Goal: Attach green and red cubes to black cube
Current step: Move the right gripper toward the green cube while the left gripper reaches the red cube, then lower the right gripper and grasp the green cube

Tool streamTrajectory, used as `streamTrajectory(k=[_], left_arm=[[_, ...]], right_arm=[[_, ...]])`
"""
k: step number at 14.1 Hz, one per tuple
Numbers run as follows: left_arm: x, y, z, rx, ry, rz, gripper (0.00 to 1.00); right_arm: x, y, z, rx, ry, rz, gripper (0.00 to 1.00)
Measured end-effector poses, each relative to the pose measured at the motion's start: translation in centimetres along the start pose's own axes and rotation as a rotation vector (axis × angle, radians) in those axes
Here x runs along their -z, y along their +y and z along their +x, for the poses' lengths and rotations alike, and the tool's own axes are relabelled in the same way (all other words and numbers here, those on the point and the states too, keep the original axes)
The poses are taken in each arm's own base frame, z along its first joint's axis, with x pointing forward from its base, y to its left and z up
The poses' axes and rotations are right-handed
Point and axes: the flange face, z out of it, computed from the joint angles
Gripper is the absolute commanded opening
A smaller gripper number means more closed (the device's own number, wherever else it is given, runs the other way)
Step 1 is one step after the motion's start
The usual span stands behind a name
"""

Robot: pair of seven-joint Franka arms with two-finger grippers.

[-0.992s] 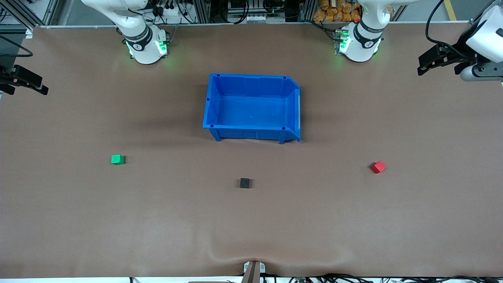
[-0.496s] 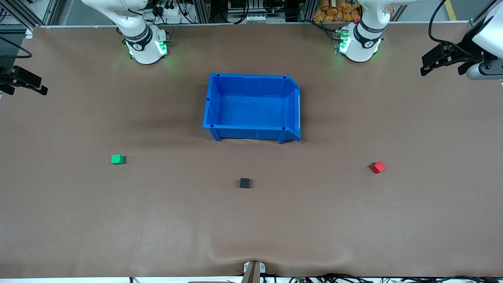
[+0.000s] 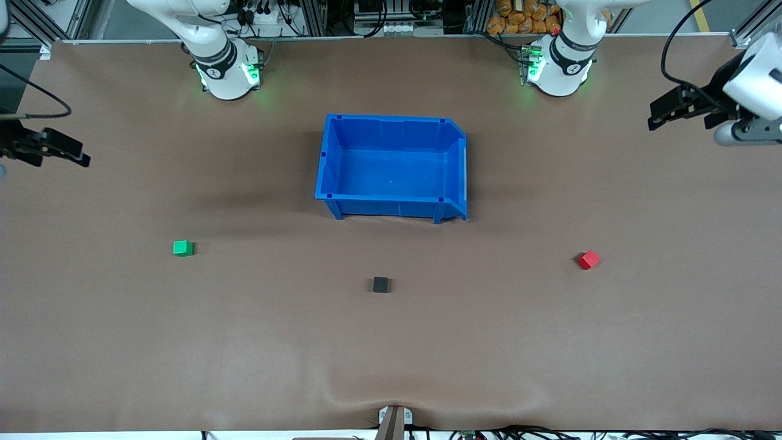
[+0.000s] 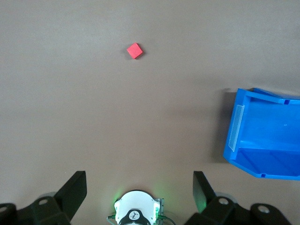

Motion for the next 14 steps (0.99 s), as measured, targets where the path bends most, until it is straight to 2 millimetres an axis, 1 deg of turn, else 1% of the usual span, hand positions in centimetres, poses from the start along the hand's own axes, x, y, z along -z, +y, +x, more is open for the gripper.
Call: streamTrajectory(k=[2,3,5,7,9,11,14], left_arm=[[-1.0,0.0,1.1,-0.001,0.002,-0.004,1.0],[-1.5,0.1,1.6,-0.001,0.011,-0.006,1.0],[-2.9,0.1,2.9,0.0,0.015,-0.009,1.0],[-5.1,0.2,4.5,-0.003,-0.008,-0.012,1.0],[-6.8,0.4,6.0,-0.007,-0.014,-0.017,1.0],[-7.7,0.6,6.6,-0.01,-0.021,-0.019,1.0],[-9.0,0.7,7.7,-0.008,-0.011,-0.025,1.0]], right_arm=[[-2.8,0.2,0.4,-0.004,0.009,-0.001,1.0],[-4.7,0.4,0.6,-0.006,0.021,-0.003,1.0],[-9.5,0.6,0.7,-0.01,0.049,-0.008,1.0],[-14.6,0.7,0.3,-0.01,0.065,-0.013,1.0],[-18.9,0.5,0.2,0.007,0.048,-0.016,1.0],[-22.7,0.3,1.4,0.058,0.057,-0.024,1.0],[-29.3,0.2,3.5,0.13,0.099,-0.043,1.0]])
